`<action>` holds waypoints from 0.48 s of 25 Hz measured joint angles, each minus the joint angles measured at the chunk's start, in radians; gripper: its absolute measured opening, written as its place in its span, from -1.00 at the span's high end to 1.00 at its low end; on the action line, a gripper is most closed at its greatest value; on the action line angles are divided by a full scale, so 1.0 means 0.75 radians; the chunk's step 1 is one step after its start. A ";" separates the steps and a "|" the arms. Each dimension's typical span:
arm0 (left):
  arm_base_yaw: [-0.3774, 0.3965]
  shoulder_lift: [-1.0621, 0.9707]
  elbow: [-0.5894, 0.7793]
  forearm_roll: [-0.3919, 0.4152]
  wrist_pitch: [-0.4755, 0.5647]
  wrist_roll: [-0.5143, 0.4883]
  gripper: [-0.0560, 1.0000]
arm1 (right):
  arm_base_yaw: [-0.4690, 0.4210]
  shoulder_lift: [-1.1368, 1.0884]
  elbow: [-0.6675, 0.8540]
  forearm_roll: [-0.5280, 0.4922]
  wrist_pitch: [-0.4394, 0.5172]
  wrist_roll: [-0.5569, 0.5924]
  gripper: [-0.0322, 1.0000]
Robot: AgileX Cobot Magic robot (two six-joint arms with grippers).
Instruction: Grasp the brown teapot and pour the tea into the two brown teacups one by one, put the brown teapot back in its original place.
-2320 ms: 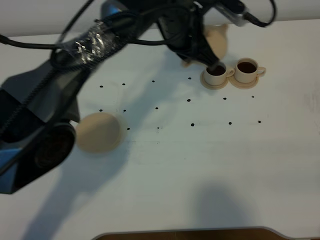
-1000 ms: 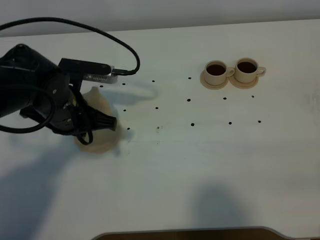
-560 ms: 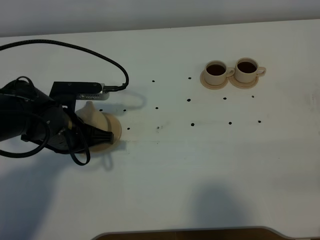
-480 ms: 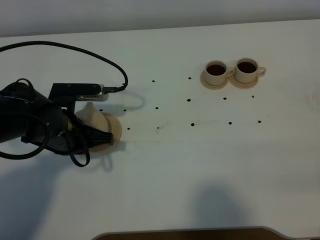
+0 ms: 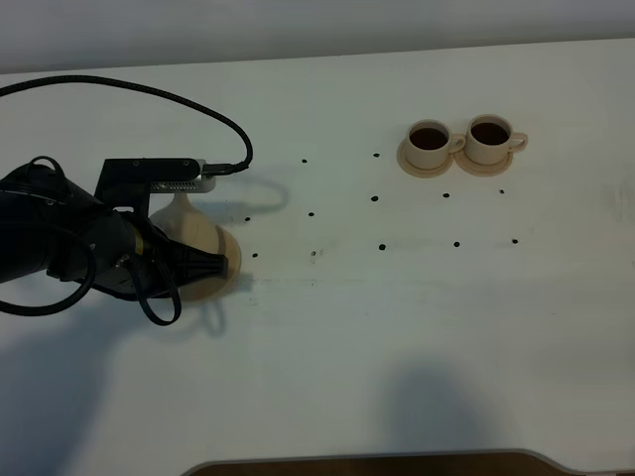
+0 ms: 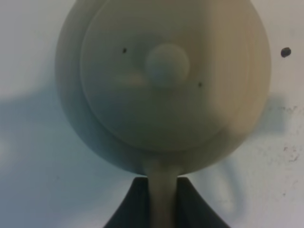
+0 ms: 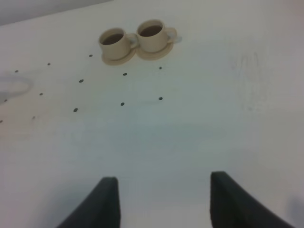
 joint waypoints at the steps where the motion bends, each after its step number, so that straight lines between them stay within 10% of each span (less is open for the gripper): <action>1: 0.000 0.000 0.001 0.000 -0.001 0.000 0.63 | 0.000 0.000 0.000 0.000 0.000 0.000 0.08; 12: 0.000 0.000 0.080 0.001 -0.099 0.000 0.63 | 0.000 0.000 0.000 0.000 0.000 0.000 0.08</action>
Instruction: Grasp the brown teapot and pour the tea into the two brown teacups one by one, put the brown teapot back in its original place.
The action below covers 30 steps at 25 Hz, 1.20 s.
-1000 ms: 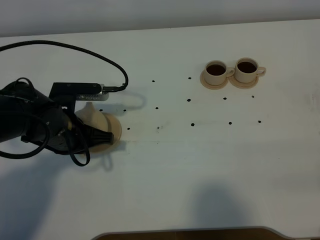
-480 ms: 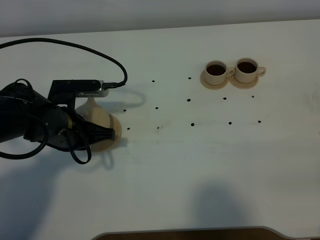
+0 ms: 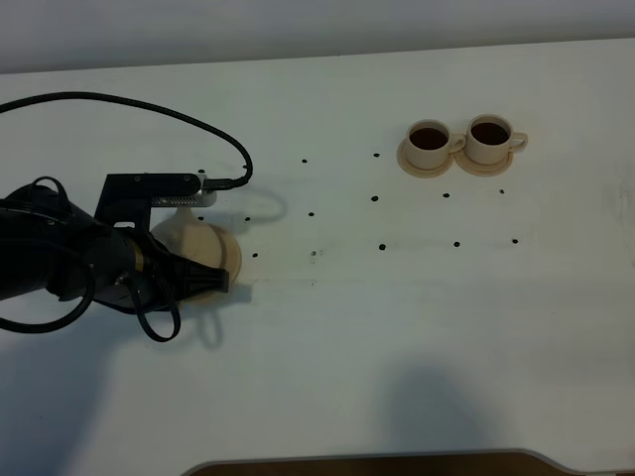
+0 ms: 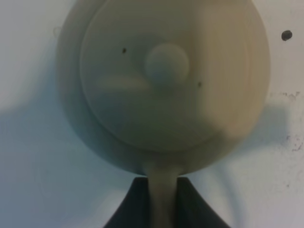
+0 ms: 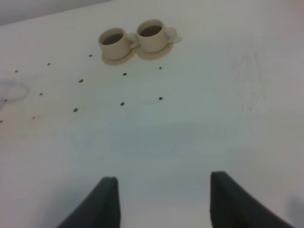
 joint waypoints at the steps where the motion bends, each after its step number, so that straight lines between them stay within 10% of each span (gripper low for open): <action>1: 0.000 0.000 0.000 0.000 -0.001 0.000 0.63 | 0.000 0.000 0.000 0.000 0.000 0.000 0.08; 8: 0.000 0.000 0.000 0.000 -0.006 0.020 0.56 | 0.000 0.000 0.000 0.000 0.000 0.000 0.08; 16: 0.000 0.000 0.000 0.001 0.005 0.023 0.03 | 0.000 0.000 0.000 0.000 0.000 0.000 0.08; 30: 0.000 -0.331 0.000 -0.214 0.625 0.363 -0.04 | 0.000 0.000 0.000 0.000 0.000 0.000 0.08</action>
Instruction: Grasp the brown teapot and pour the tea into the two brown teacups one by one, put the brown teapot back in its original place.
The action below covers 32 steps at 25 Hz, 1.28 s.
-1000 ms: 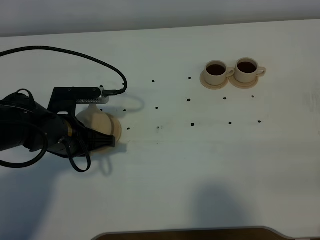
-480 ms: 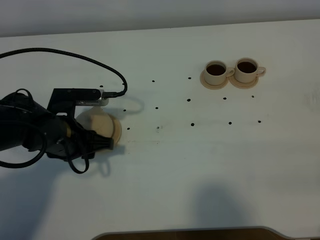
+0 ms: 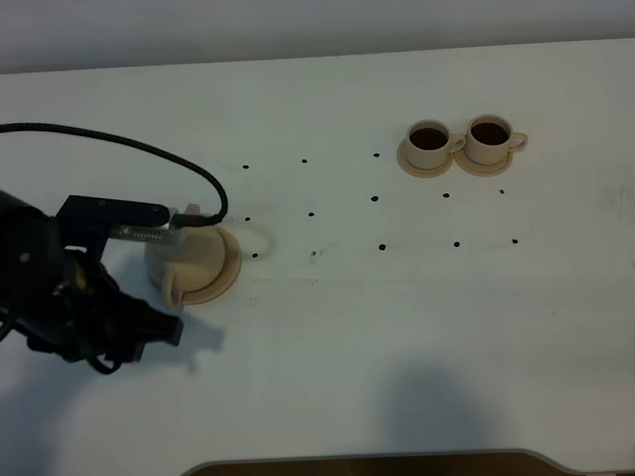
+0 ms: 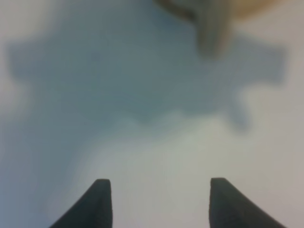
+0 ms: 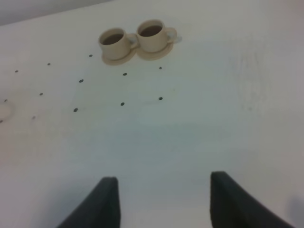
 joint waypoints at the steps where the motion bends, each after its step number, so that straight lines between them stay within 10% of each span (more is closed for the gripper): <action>1: 0.000 -0.026 0.000 -0.008 0.047 0.031 -0.04 | 0.000 0.000 0.000 0.000 0.000 0.000 0.08; 12: 0.001 -0.505 0.000 0.050 0.518 0.102 0.02 | 0.000 0.000 0.000 0.000 0.000 0.000 0.08; 25: 0.014 -0.889 0.000 0.082 0.522 0.043 0.21 | 0.000 0.000 0.000 0.000 0.000 0.000 0.08; 32: 0.298 -1.048 0.132 0.005 0.426 0.170 0.24 | 0.000 0.000 0.000 0.000 0.000 0.000 0.08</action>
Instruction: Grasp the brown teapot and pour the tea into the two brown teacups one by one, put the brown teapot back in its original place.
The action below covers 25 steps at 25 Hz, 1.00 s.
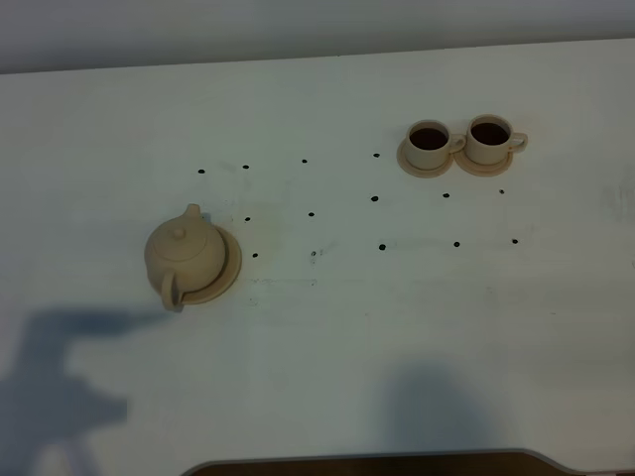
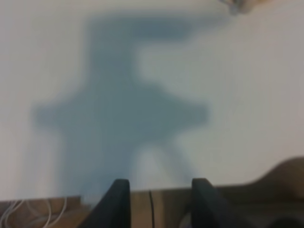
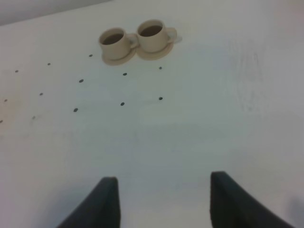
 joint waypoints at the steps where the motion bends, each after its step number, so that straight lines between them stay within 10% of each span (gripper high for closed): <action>1: 0.034 -0.023 0.030 -0.008 -0.032 0.023 0.24 | 0.000 0.000 0.000 0.000 0.000 0.000 0.08; 25: 0.321 -0.610 0.156 -0.062 -0.106 0.207 0.24 | 0.000 0.000 0.000 0.000 0.000 0.000 0.08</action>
